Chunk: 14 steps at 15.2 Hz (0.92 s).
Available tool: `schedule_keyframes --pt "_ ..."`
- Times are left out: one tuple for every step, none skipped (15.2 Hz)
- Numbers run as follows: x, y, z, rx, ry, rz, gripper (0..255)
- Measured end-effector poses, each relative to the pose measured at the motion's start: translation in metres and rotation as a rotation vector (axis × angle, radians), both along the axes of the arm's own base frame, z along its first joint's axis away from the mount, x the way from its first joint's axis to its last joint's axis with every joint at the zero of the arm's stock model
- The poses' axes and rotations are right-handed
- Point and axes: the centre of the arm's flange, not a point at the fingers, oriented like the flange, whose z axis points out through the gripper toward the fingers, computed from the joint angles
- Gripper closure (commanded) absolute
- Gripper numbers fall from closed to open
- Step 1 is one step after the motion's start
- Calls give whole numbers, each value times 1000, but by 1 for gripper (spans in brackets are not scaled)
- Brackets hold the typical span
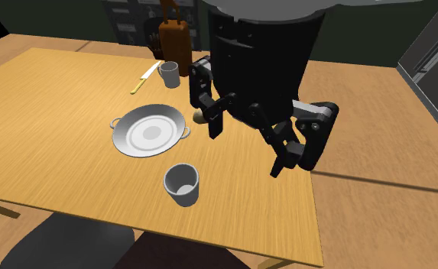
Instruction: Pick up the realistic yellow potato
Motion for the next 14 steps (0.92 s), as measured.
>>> schedule_keyframes --pt "0 0 0 0 0 0 0" --pt "2 5 -2 -3 0 -7 0" --pt "6 13 -8 -7 0 -17 0" --pt "9 23 -13 -12 -1 -30 0" --pt "15 32 -21 -17 0 -45 0" --pt "22 41 -28 -22 -1 -59 0" --pt "31 51 -32 -27 -2 -74 0" --pt "34 62 -42 -33 -3 -89 0" --pt "39 73 -48 -39 -3 -104 0" --pt "47 82 -55 -44 -4 -120 0" --pt "53 92 -63 -50 -5 -135 0" --pt "60 102 -70 -55 -6 -151 0" --pt "68 113 -79 -60 -6 -165 0" --pt "76 123 -87 -65 -6 -181 0"
